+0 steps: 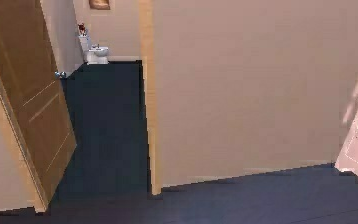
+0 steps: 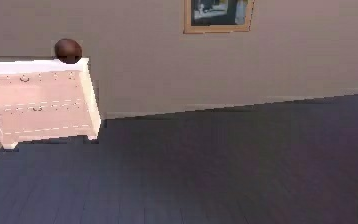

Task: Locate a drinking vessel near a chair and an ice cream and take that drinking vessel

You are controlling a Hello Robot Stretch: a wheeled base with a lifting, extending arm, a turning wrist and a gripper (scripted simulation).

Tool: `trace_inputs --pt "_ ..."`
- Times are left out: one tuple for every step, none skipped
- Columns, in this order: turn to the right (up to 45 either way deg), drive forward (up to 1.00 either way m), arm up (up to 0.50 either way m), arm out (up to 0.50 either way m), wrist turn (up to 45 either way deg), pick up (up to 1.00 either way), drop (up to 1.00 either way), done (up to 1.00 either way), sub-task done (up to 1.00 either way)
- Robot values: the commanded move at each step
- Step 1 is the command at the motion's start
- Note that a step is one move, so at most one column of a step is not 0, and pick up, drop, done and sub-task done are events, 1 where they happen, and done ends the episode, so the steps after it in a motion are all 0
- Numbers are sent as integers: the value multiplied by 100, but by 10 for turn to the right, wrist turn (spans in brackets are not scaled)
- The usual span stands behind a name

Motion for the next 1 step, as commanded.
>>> trace_inputs --pt "-360 0 0 0 0 0 0 0 0"
